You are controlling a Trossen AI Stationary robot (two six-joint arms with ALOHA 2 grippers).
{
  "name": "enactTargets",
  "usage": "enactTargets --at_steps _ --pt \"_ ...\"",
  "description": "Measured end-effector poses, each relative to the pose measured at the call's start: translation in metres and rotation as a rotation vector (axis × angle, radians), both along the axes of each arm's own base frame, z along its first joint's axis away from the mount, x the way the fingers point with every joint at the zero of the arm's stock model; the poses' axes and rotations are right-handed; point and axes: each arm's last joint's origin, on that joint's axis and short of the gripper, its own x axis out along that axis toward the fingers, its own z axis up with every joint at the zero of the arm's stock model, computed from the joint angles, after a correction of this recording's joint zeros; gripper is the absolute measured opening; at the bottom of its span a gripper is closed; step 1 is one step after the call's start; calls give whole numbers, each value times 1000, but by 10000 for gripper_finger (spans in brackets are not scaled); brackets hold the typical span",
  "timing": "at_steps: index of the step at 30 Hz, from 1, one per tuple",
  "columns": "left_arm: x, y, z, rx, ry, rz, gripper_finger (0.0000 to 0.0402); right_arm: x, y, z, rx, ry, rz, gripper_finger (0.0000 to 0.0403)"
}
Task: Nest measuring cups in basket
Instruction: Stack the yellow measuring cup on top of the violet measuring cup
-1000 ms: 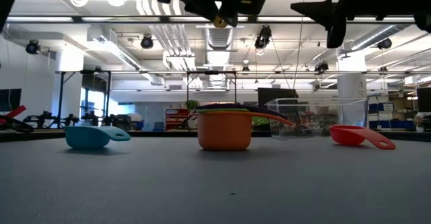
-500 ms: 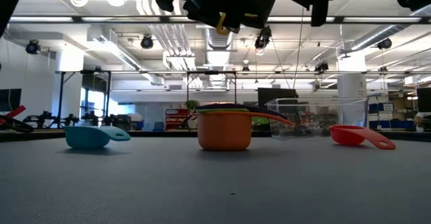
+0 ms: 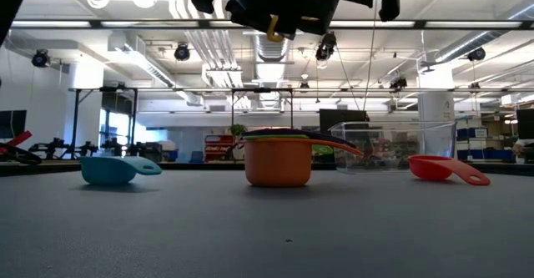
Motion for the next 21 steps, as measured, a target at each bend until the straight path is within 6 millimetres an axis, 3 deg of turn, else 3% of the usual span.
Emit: enactTargets --at_steps 8,14,21 --pt "-1 -6 0 -2 3 -17 115 2 -9 -4 1 47 -36 86" --pt "-2 -10 0 10 0 -21 115 3 -13 -4 -4 60 -19 19" --pt "-3 -18 3 12 12 -43 137 3 -12 -4 -17 71 6 9"
